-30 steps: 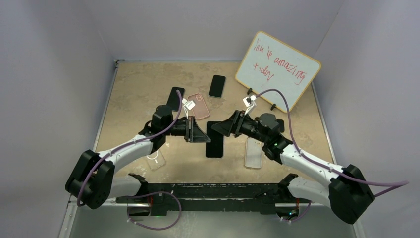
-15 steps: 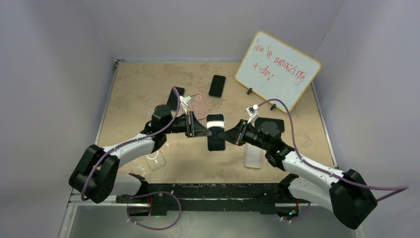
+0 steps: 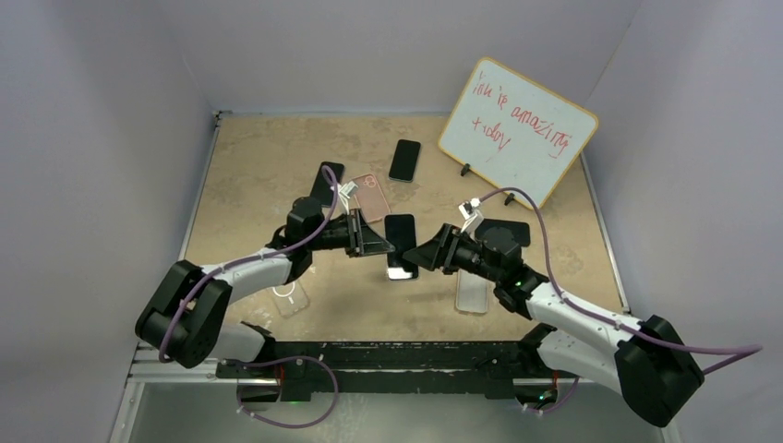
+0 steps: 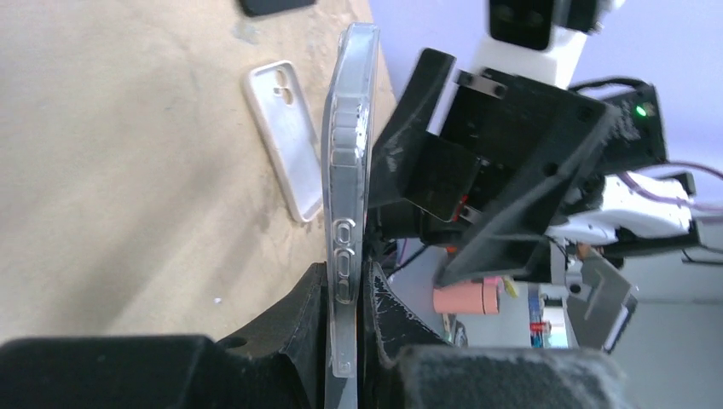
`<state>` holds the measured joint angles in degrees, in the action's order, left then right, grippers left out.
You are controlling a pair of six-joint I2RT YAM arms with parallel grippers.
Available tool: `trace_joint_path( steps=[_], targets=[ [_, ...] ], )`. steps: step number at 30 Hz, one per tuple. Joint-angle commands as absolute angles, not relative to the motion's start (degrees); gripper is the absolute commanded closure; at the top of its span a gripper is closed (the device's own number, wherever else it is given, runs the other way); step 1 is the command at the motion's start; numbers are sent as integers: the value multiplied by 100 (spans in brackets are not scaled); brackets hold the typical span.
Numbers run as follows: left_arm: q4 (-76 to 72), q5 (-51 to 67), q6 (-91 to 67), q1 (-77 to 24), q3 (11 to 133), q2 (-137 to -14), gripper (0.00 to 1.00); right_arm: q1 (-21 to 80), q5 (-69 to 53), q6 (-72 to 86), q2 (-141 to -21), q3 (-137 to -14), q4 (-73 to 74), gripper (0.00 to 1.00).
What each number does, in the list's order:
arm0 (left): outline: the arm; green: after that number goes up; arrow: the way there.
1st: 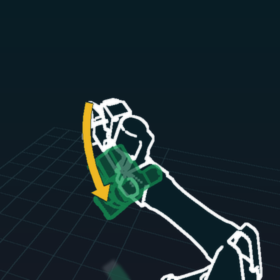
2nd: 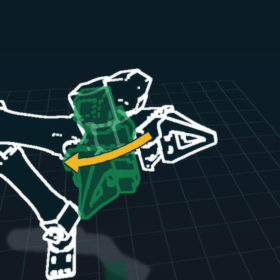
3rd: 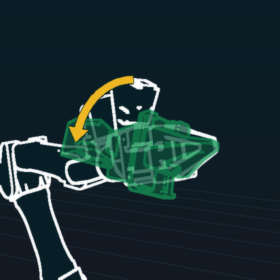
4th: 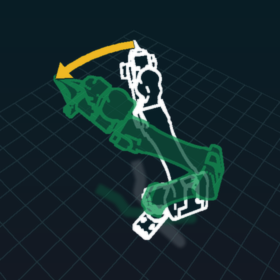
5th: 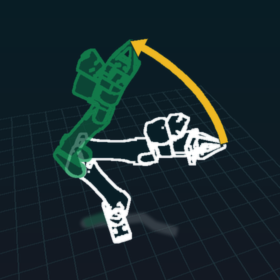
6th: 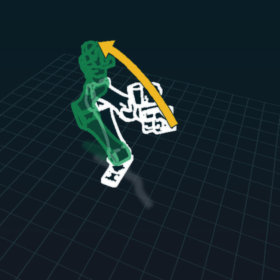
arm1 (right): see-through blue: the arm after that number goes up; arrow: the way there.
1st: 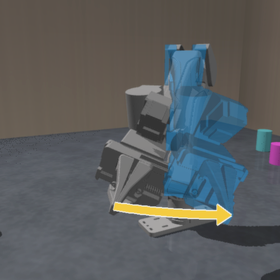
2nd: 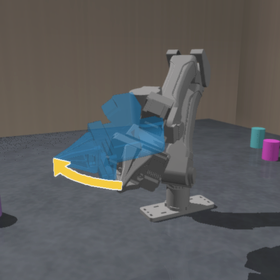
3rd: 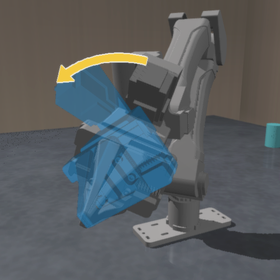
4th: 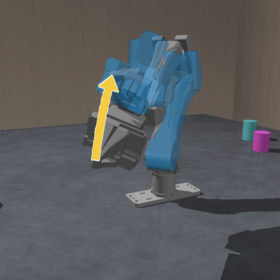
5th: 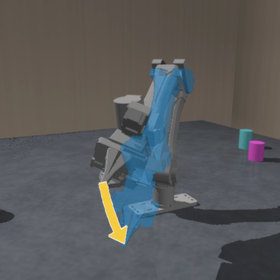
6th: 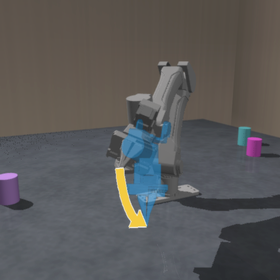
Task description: Put the phone into the phone case
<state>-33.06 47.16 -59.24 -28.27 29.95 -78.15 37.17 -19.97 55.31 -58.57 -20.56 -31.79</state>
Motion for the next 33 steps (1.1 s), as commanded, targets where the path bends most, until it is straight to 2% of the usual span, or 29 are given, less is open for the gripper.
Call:
trace_joint_path(
  steps=[1, 2, 3, 9, 21, 28, 33],
  targets=[
    [-3244, 4297, -5739, -2728, 2972, -7934, 100, 3757, -1449, 5371, -5418, -2262, -2546, 18],
    [-3128, 4237, -5662, -2717, 2990, -7979, 100, 3753, -1346, 5368, -5315, -2267, -2409, 7],
    [-3035, 4184, -5600, -2709, 3015, -8037, 100, 3757, -1264, 5354, -5225, -2275, -2270, 2],
    [-2866, 4070, -5452, -2698, 3188, -8632, 100, 3754, -861, 5327, -4869, -2349, -1626, 1],
    [-3034, 4059, -5599, -2817, 3573, -9850, 99, 3754, -387, 5259, -5060, -2825, -541, 1],
    [-2316, 3786, -5218, -2815, 3663, -9863, 71, 3757, -208, 5355, -5078, -2845, -355, 1],
    [-1426, 3442, -4864, -2813, 3863, -9650, 61, 3760, -141, 5418, -5114, -2931, -143, 1]
  ],
)
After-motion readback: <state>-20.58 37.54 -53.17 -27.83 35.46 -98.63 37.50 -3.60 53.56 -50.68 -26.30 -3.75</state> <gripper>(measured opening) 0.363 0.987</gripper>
